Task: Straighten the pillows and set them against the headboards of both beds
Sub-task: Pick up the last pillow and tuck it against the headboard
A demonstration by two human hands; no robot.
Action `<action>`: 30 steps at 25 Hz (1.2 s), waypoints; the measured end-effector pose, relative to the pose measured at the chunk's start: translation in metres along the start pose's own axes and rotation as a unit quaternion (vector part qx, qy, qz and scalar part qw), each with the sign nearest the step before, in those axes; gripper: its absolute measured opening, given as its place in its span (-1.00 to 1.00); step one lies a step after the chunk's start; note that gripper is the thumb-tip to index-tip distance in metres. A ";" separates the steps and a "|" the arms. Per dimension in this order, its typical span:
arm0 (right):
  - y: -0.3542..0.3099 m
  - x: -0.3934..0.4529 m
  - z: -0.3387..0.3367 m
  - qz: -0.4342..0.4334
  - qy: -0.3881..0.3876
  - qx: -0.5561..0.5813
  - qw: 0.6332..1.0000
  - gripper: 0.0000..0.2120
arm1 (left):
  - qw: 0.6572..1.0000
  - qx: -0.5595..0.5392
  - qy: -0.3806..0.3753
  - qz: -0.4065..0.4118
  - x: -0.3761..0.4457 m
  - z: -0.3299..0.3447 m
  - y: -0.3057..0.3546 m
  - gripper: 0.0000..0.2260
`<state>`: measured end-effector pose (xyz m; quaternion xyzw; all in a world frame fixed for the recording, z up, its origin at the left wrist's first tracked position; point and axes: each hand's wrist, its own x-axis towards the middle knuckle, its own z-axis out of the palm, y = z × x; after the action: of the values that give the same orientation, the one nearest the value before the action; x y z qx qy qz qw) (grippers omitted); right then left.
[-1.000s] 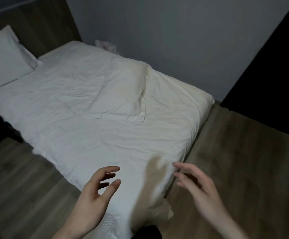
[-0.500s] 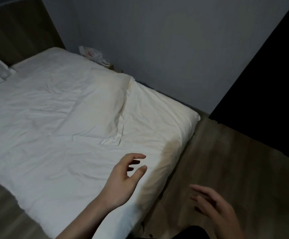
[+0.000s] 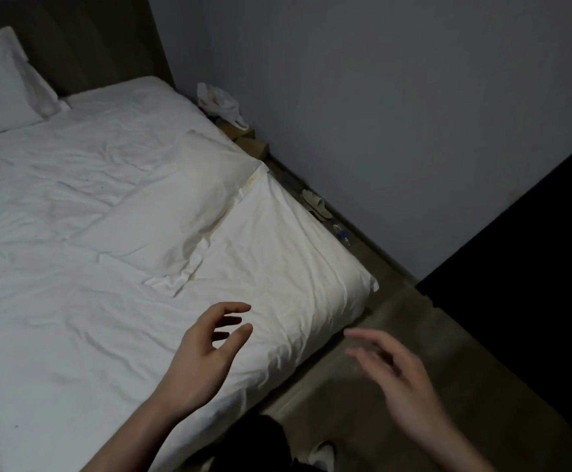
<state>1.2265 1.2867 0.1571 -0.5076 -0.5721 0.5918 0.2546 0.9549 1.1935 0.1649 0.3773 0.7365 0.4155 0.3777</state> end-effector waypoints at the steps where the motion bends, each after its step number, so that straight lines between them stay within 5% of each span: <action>1: -0.008 0.018 -0.017 -0.010 -0.023 -0.011 1.000 -0.77 | 1.000 -0.002 0.017 -0.003 0.001 0.011 0.009 -0.82; 10: -0.075 0.190 -0.091 -0.086 -0.184 -0.061 0.977 -0.78 | 0.982 -0.045 0.172 -0.067 0.080 0.075 0.051 -0.82; 21: -0.084 0.385 -0.233 -0.009 -0.142 -0.043 0.989 -0.80 | 0.987 -0.063 0.144 -0.034 0.311 0.208 0.158 -0.84; 30: -0.158 0.594 -0.263 -0.012 -0.340 -0.100 0.935 -0.78 | 0.935 -0.101 0.314 -0.130 0.427 0.276 0.205 -0.86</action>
<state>1.2060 1.9548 0.1653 -0.2924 -0.6865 0.6657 -0.0001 1.0608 1.7306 0.1432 0.0887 0.8144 0.5322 0.2137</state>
